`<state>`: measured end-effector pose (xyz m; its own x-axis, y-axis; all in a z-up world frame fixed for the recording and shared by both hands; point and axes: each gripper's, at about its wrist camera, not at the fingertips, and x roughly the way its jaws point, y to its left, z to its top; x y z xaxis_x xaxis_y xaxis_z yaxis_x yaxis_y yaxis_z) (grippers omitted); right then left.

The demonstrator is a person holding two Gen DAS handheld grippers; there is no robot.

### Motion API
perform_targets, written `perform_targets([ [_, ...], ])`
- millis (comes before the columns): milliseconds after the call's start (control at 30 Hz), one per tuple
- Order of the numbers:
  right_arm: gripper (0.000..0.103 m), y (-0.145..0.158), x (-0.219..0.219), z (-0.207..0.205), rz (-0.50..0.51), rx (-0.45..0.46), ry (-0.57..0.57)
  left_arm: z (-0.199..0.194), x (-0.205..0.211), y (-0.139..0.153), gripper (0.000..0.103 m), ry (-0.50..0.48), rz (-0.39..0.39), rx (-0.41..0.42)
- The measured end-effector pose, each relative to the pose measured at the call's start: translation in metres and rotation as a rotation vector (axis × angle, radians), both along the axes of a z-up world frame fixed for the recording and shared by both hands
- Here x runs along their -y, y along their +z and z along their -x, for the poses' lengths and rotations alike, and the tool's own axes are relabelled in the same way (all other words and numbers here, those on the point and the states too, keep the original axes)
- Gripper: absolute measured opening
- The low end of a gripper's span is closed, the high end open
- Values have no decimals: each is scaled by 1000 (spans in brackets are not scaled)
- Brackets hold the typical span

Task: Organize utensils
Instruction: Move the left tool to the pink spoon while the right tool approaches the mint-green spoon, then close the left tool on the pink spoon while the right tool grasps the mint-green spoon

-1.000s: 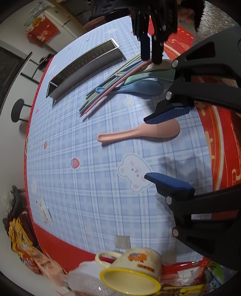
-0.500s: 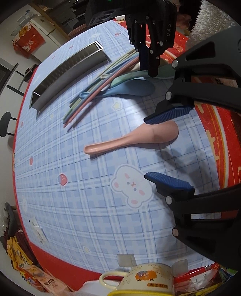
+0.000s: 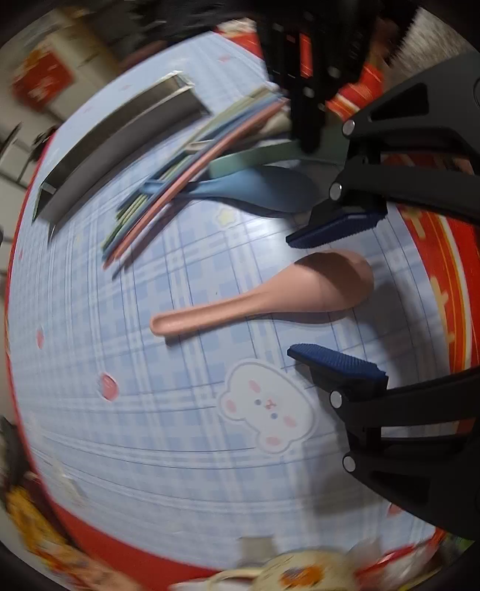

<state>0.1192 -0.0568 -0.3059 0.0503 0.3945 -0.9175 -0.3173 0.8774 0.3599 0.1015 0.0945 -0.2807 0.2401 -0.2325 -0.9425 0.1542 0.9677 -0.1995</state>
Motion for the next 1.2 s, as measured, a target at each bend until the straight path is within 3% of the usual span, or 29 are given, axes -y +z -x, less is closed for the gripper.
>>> perform_targets([
  [233,6,0,2,-1,-11,-3,12,-2,-19,-7,42,114,109,-40],
  [333,6,0,3,-1,-15,-7,14,-4,-21,-11,32,129,169,-62],
  [433,6,0,3,-1,-17,-11,18,1,-20,-9,31,138,167,-62],
  [600,6,0,3,-1,-18,-16,22,5,-9,4,20,100,188,-44],
  [967,6,0,2,-1,-22,-20,33,5,24,2,20,-18,212,-63],
  [1200,6,0,4,0,-28,-22,34,-10,19,-2,26,15,211,-40],
])
